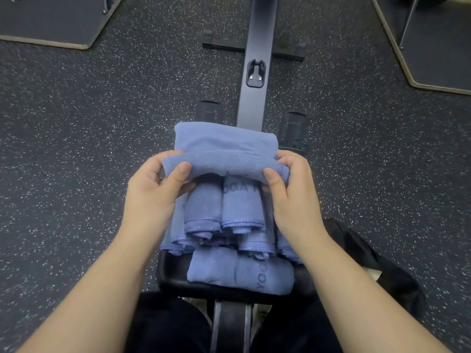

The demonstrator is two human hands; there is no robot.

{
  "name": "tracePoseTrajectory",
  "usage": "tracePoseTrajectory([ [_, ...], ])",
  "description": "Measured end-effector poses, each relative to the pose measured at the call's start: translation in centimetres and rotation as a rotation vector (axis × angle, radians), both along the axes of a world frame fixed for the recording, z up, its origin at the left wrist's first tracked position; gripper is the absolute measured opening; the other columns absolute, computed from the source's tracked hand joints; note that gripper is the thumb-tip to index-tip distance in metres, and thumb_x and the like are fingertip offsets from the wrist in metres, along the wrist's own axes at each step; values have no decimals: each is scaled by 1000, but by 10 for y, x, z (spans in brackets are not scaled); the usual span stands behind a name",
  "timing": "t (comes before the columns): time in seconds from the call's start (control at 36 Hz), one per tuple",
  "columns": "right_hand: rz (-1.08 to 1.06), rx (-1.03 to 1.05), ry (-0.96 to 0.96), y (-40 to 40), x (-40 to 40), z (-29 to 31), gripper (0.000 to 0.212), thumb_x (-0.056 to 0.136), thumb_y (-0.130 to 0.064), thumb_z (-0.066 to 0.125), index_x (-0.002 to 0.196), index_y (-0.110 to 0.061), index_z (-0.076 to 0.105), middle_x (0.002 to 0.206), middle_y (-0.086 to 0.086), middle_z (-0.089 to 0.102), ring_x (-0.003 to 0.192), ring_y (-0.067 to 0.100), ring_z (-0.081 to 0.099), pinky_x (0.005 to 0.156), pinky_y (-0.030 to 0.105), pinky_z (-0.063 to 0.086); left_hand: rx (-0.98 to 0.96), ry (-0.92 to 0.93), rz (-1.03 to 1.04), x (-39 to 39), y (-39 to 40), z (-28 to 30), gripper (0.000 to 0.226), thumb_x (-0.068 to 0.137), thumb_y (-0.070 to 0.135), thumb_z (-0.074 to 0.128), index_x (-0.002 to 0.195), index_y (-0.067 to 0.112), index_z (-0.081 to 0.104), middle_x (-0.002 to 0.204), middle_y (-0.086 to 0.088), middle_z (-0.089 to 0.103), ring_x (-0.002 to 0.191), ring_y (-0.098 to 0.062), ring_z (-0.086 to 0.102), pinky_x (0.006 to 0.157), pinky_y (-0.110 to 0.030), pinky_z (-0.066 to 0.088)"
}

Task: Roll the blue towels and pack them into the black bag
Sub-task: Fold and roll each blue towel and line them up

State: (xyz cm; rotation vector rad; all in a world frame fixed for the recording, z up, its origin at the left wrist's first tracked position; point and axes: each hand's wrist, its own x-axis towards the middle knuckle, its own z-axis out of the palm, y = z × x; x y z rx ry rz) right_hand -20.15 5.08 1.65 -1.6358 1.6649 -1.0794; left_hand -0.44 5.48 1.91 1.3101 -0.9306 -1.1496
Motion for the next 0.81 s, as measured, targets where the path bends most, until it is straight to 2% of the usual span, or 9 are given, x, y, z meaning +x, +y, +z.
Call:
tracePoseTrajectory([
  [0.08, -4, 1, -79, 2, 1, 4, 14, 97, -17, 53, 108, -15, 46, 121, -9, 49, 112, 5, 44, 93, 9, 31, 8, 8, 5, -1, 0, 2, 31, 77, 37, 64, 102, 20, 65, 103, -2, 71, 100, -19, 67, 83, -29, 54],
  [0.17, -16, -6, -107, 3, 0, 8, 14, 96, -17, 53, 105, -22, 45, 105, -24, 50, 97, -7, 48, 84, 3, 31, -7, -11, 13, -1, 0, 5, 29, 83, 39, 70, 104, 19, 66, 103, -1, 72, 102, -19, 67, 89, -34, 53],
  [0.25, -14, -32, -101, 4, -1, 12, 10, 96, -16, 53, 100, -21, 45, 94, -24, 51, 88, -20, 46, 76, 1, 31, -36, -69, 24, -1, 2, 11, 30, 81, 37, 66, 107, 22, 65, 102, 2, 71, 97, -13, 66, 92, -35, 52],
  [0.33, -11, -66, -120, 6, -3, 17, 9, 97, -13, 53, 100, -18, 46, 94, -22, 51, 86, -21, 46, 74, 0, 30, -94, -223, 8, 2, 3, 20, 22, 83, 40, 64, 104, 34, 64, 111, 1, 68, 92, -13, 60, 95, -43, 49],
  [0.42, -9, -116, -112, 7, -4, 22, 9, 96, -16, 52, 101, -19, 45, 94, -23, 51, 86, -22, 46, 75, 0, 31, -158, -322, -24, 8, 3, 26, 21, 85, 40, 67, 105, 36, 62, 124, 6, 64, 98, -5, 59, 97, -34, 47],
  [0.53, 37, -98, -129, 13, -7, 29, 11, 96, -11, 52, 99, -19, 46, 98, -22, 53, 87, -20, 47, 77, 1, 31, -200, -391, -66, 14, 7, 28, 17, 81, 35, 63, 95, 45, 63, 127, 9, 61, 104, 2, 56, 93, -22, 41],
  [0.67, 56, -59, -141, 18, -10, 33, 25, 97, -11, 52, 90, -33, 43, 103, -22, 55, 90, -17, 49, 78, 2, 33, -189, -476, -107, 15, 13, 30, 11, 84, 30, 68, 92, 35, 61, 128, 21, 53, 115, 6, 52, 100, -21, 39],
  [0.72, 42, -41, -134, 18, -10, 31, 24, 97, -13, 52, 89, -34, 43, 103, -23, 54, 90, -18, 48, 77, 2, 32, -175, -493, -119, 14, 14, 28, 18, 87, 19, 68, 91, 34, 60, 131, 18, 51, 116, 8, 50, 103, -20, 37],
  [0.81, 21, -46, -141, 15, -8, 30, 23, 97, -13, 51, 91, -34, 44, 103, -22, 54, 90, -18, 48, 77, 1, 32, -156, -500, -119, 11, 13, 28, 18, 88, 15, 66, 91, 32, 59, 139, 11, 49, 120, 4, 49, 104, -19, 36],
])
